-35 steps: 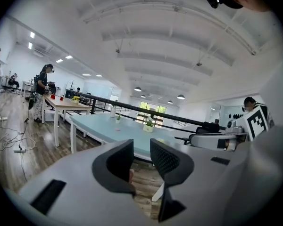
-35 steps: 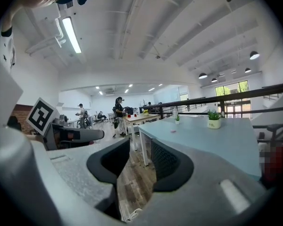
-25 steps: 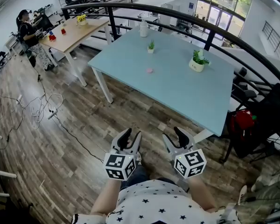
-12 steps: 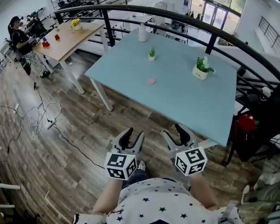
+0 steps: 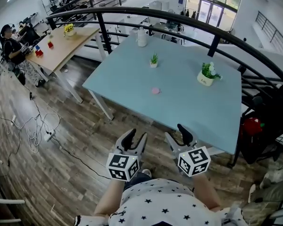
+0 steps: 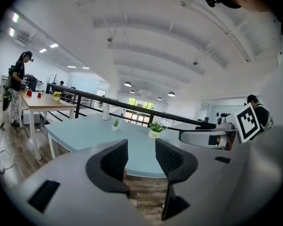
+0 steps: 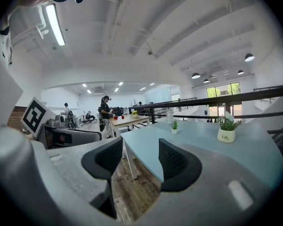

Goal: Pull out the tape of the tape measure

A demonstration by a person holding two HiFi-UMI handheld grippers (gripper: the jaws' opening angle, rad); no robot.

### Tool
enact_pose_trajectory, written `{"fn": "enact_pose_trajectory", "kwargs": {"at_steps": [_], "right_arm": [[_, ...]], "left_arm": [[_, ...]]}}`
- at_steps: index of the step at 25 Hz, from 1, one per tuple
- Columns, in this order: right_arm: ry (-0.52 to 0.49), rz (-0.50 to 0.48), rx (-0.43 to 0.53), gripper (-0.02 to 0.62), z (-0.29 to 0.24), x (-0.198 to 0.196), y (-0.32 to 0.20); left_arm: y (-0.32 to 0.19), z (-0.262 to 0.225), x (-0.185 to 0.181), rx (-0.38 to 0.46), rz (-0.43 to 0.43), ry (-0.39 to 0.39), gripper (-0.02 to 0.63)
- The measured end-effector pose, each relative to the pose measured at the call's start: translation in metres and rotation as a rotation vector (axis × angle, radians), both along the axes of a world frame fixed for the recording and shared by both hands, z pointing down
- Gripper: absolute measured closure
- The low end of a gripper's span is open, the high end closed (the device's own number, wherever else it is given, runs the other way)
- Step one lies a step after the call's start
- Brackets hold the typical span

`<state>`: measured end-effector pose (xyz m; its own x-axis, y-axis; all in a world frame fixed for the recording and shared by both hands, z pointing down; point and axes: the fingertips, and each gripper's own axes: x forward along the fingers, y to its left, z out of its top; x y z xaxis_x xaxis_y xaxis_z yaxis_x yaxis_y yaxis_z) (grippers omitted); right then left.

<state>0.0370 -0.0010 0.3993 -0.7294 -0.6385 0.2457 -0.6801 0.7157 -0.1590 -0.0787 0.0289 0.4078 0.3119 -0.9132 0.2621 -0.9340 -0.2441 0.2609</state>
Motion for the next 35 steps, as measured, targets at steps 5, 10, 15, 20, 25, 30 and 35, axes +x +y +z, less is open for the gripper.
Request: {"fn": "enact_pose_trajectory", "kwargs": {"at_steps": [5, 10, 15, 20, 25, 30, 35], "right_arm": [[0.006, 0.018, -0.005, 0.373, 0.005, -0.02, -0.028], [0.013, 0.035, -0.005, 0.373, 0.012, -0.037, -0.055], [0.015, 0.053, -0.01, 0.373, 0.016, -0.047, -0.072], [0.03, 0.08, -0.019, 0.373, 0.019, -0.044, -0.082], [0.042, 0.108, -0.034, 0.373, 0.028, -0.038, -0.097], [0.04, 0.127, -0.021, 0.373, 0.026, -0.034, -0.123], [0.026, 0.142, -0.012, 0.373, 0.026, -0.031, -0.166]], "left_arm": [[-0.032, 0.007, -0.019, -0.009, 0.034, 0.005, 0.431], [-0.062, 0.014, -0.036, -0.012, 0.059, 0.006, 0.43], [-0.084, 0.021, -0.046, -0.019, 0.089, 0.006, 0.431], [-0.102, 0.026, -0.047, -0.02, 0.132, -0.004, 0.43], [-0.119, 0.031, -0.047, -0.017, 0.159, -0.005, 0.431], [-0.143, 0.035, -0.047, -0.017, 0.17, -0.007, 0.425], [-0.184, 0.045, -0.043, -0.03, 0.203, -0.017, 0.419]]}}
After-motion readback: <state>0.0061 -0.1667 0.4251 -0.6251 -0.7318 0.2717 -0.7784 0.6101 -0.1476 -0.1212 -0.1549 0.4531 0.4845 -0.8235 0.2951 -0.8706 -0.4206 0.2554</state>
